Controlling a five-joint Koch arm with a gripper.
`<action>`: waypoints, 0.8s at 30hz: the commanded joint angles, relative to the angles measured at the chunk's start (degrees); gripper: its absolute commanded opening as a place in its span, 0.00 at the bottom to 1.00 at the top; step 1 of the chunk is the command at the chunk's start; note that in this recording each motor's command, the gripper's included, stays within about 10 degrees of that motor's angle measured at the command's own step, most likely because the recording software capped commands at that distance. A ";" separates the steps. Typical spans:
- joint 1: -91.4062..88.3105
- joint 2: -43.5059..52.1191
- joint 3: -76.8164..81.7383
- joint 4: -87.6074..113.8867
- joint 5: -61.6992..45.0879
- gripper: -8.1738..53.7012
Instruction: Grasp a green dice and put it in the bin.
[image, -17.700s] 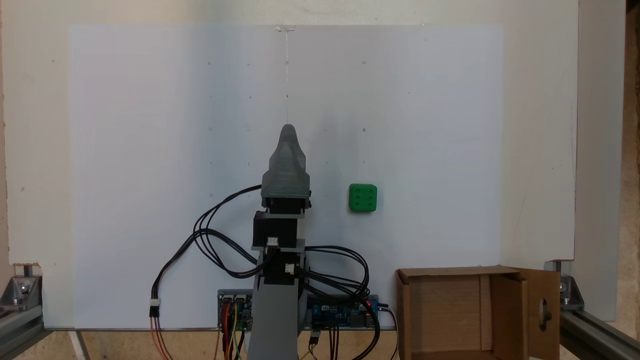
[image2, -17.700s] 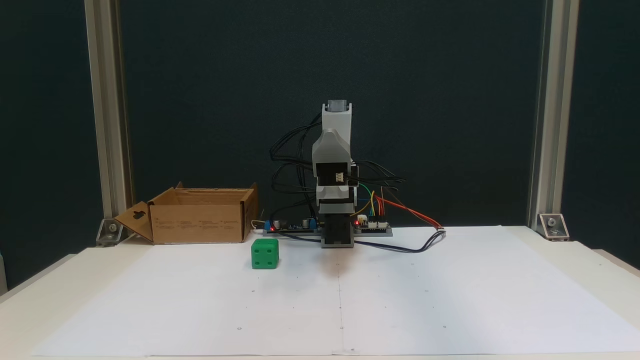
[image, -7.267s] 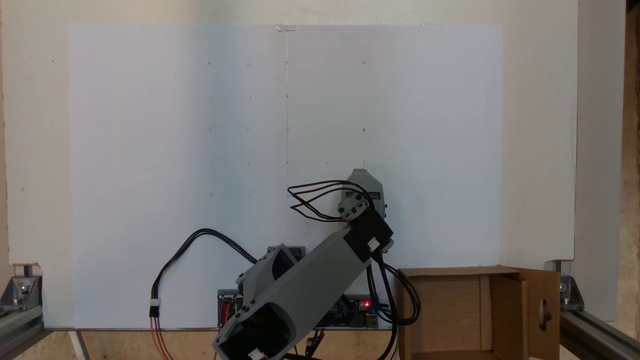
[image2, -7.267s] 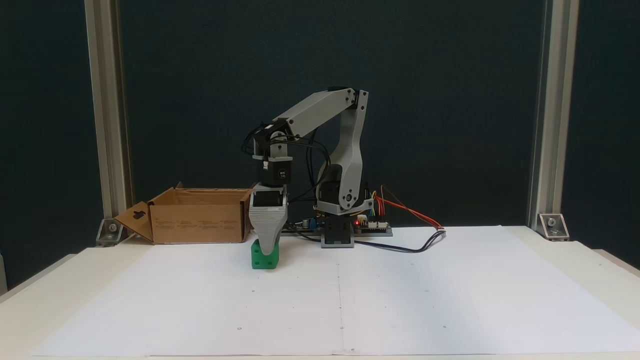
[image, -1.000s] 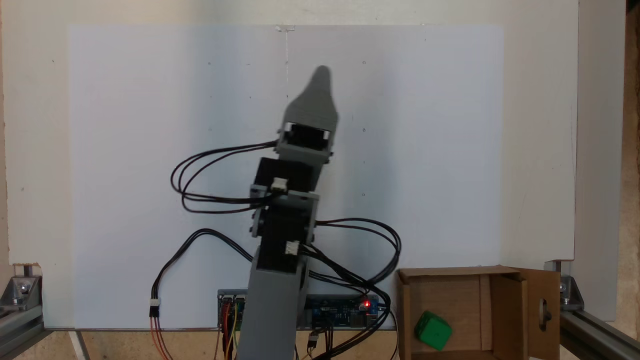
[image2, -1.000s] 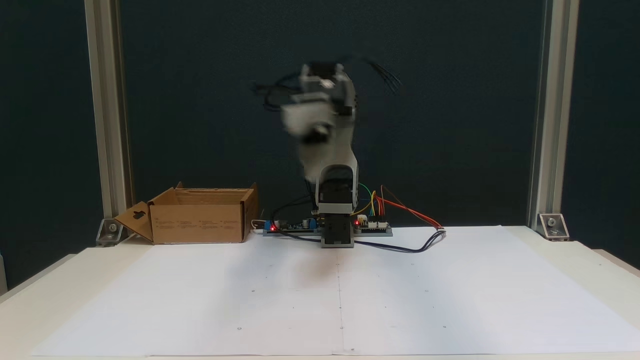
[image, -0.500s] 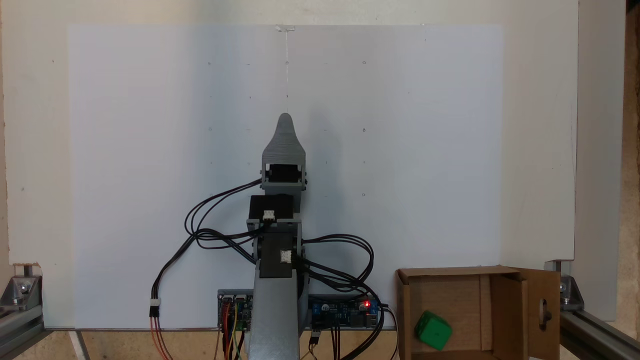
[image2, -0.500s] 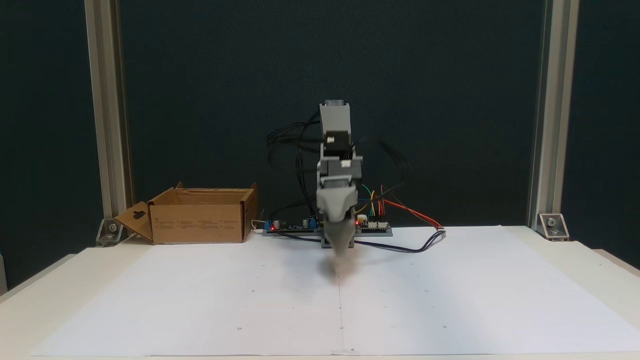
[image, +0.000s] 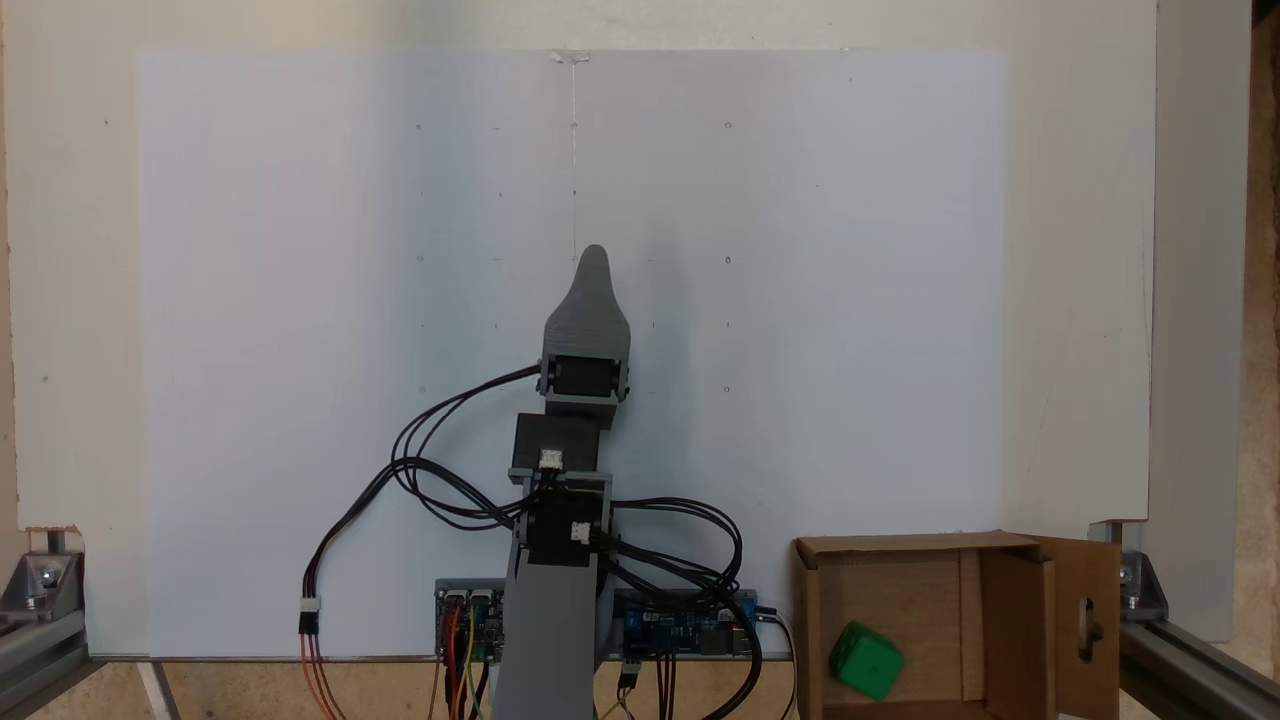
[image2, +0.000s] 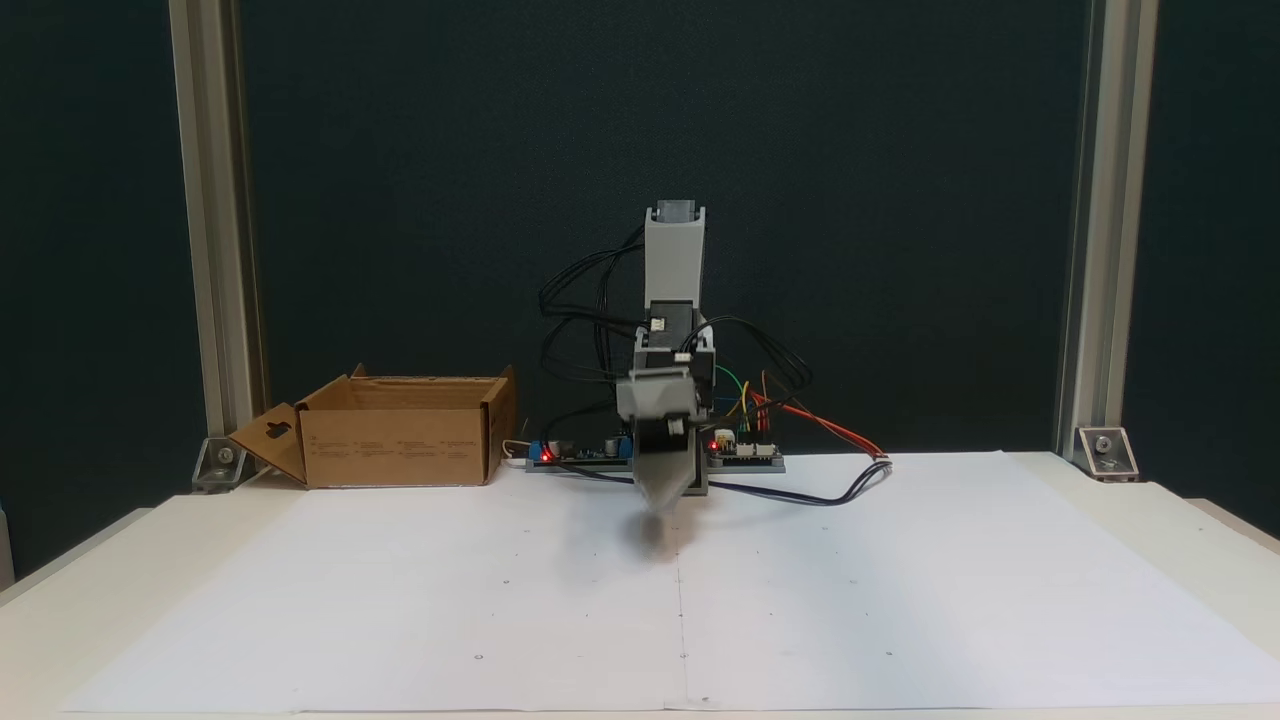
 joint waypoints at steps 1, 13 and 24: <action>-0.18 5.36 -0.88 -9.47 1.93 0.80; -0.62 6.33 3.16 -36.81 2.11 0.81; -1.85 6.24 8.70 -37.79 1.93 0.85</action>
